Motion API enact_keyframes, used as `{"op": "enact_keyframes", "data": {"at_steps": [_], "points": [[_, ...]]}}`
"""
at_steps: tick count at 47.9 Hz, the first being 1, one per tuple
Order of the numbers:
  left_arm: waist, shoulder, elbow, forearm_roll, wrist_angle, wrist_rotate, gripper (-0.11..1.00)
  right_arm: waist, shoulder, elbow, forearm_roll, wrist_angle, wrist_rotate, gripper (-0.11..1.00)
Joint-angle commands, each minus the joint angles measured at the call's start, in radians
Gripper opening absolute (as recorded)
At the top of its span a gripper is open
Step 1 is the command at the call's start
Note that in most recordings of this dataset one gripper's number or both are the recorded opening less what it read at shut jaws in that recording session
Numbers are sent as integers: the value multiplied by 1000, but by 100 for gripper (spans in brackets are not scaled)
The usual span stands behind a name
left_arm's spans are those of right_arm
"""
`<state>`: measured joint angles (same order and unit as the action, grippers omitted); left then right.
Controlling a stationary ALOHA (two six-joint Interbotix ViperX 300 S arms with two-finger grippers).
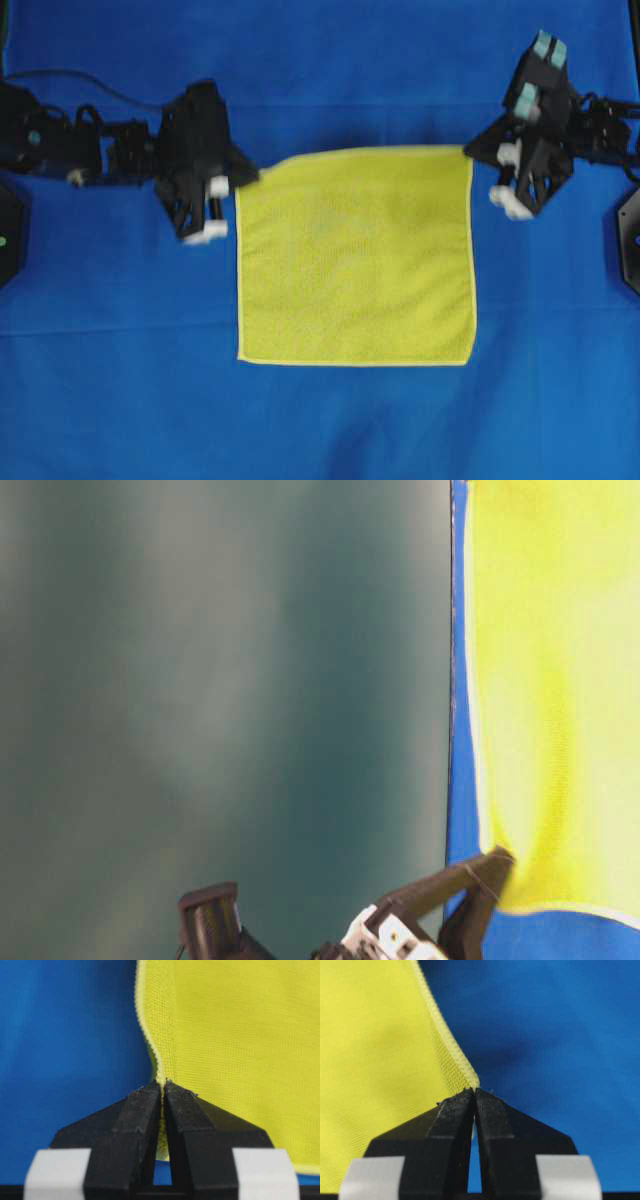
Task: Fold the yellow towel.
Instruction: 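Lift the far corners and fold them toward the near edge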
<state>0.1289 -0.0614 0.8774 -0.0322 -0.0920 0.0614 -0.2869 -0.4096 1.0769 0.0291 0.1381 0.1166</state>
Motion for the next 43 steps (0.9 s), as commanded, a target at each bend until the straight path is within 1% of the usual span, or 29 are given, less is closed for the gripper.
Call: {"op": "enact_keyframes", "data": {"at_steps": [1,6,13,20,26,34,39,43], "points": [[-67,-23,-6,-2,5,-20,1,66,-31,0,3,9,25,1],[-138,-17,-3,0,6,-55,1,155,-43,11,6,25,74,1],[-229,-12,-5,0,5,-112,1,311,-35,12,6,35,167,1],[-313,-2,-11,0,0,-158,1,423,-21,9,6,35,250,1],[-383,17,-29,0,-2,-175,1,506,3,0,6,34,311,1],[-448,51,-63,0,5,-179,1,572,49,-26,6,31,360,1],[-462,58,-69,0,2,-179,1,597,89,-49,6,29,371,1],[-462,61,-69,0,-2,-179,1,601,109,-60,6,29,371,1]]}}
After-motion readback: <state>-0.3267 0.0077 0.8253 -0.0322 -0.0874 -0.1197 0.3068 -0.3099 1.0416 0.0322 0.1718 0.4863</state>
